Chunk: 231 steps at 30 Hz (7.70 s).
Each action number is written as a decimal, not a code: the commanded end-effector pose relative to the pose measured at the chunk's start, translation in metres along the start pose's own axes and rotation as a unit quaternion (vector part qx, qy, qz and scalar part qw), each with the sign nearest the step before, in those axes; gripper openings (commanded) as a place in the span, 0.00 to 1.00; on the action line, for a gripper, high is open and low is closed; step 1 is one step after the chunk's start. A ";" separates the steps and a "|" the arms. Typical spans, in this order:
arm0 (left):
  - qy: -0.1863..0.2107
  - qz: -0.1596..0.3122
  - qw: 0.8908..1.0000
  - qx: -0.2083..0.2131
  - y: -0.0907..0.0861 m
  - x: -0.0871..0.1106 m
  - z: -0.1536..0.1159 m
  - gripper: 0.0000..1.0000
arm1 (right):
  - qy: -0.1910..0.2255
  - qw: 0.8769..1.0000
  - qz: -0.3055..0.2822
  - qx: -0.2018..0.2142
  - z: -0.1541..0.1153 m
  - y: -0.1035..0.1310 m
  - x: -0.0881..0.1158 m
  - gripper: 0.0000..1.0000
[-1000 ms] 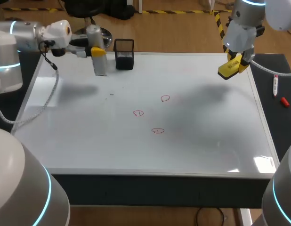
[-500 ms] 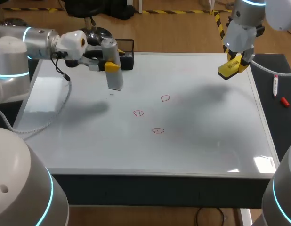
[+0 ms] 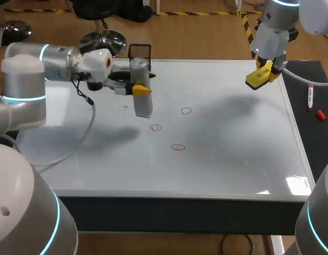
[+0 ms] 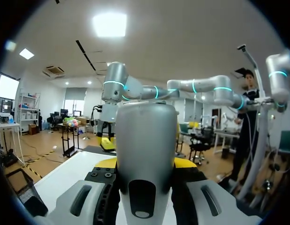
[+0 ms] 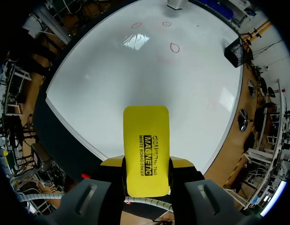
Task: Pick up the inspection probe, press it on each red-marked spot on the whiteboard one by one, put down the probe, pick up the eraser, and wipe off all the red marks.
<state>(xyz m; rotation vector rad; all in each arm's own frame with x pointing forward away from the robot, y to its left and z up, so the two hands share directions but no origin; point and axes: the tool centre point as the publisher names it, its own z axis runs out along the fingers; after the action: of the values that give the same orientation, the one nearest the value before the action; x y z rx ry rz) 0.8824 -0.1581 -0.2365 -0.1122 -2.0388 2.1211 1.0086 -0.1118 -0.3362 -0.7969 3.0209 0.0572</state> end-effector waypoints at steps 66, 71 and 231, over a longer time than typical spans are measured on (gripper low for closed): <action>0.064 -0.022 0.998 -0.003 0.065 -0.010 0.039 0.00 | 0.001 1.000 -0.001 0.001 -0.001 0.000 -0.001 0.00; 0.065 -0.021 0.998 -0.004 0.065 -0.010 0.039 0.00 | 0.001 1.000 -0.001 0.001 -0.001 0.000 -0.001 0.00; -0.115 0.043 0.992 -0.023 -0.008 -0.162 -0.136 0.00 | 0.006 0.932 -0.358 -0.062 0.042 0.344 -0.078 0.00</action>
<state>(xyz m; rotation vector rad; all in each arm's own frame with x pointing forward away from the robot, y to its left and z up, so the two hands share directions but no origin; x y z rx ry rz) 1.0677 -0.0551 -0.2498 0.0397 -2.2474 2.2304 0.9097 0.2160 -0.3613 -1.8398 2.5437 0.2641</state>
